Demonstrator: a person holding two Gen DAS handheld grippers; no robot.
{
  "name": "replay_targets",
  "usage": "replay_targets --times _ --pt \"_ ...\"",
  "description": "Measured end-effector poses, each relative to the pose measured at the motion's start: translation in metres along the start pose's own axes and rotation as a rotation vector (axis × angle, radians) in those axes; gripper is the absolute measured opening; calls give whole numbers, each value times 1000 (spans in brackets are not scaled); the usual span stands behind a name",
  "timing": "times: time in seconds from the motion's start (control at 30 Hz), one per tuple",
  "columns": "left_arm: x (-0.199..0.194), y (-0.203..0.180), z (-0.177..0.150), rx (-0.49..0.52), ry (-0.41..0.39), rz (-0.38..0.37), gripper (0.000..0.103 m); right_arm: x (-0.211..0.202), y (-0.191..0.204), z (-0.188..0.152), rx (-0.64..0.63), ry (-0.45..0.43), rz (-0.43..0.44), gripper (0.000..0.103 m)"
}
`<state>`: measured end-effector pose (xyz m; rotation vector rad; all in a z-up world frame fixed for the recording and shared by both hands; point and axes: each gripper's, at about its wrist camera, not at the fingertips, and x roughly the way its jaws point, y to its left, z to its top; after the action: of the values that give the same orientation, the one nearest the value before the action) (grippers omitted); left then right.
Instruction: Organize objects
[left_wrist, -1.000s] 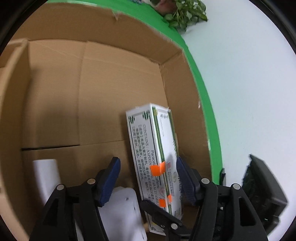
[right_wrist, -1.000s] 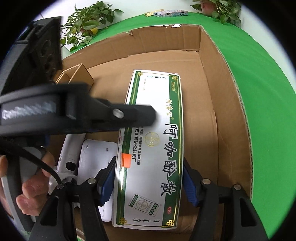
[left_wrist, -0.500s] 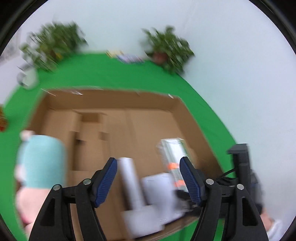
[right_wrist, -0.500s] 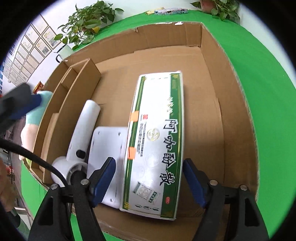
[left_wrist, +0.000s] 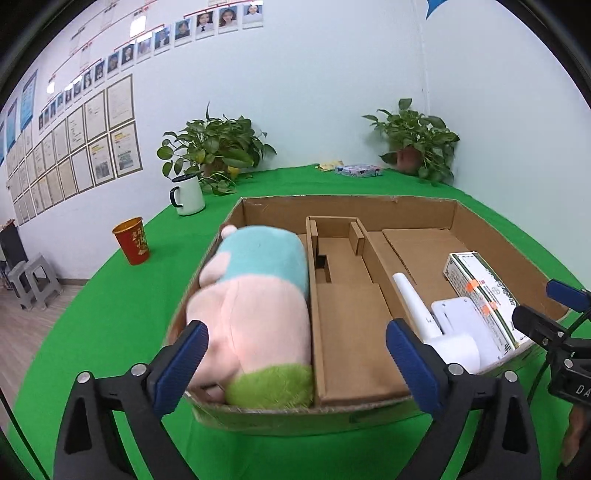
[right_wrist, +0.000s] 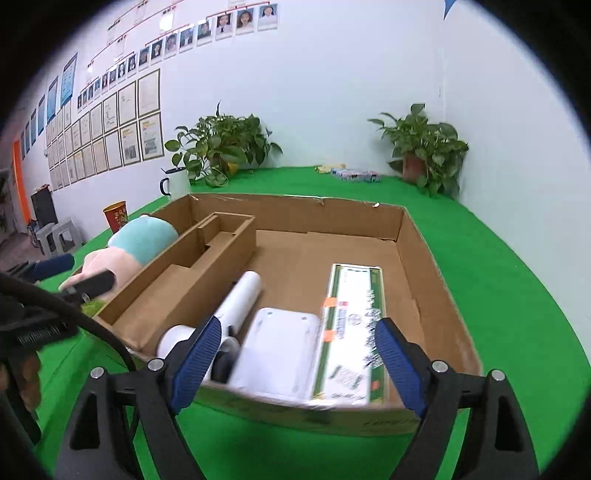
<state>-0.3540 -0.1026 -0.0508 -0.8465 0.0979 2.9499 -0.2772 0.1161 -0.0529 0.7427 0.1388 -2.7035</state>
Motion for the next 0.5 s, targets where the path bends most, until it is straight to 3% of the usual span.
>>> replay_targets --times 0.2,0.5 --pt "19 -23 -26 31 -2 52 102 13 -1 -11 41 17 -67 85" --pt "29 -26 -25 -9 0 45 103 9 -6 -23 15 -12 -123 88"
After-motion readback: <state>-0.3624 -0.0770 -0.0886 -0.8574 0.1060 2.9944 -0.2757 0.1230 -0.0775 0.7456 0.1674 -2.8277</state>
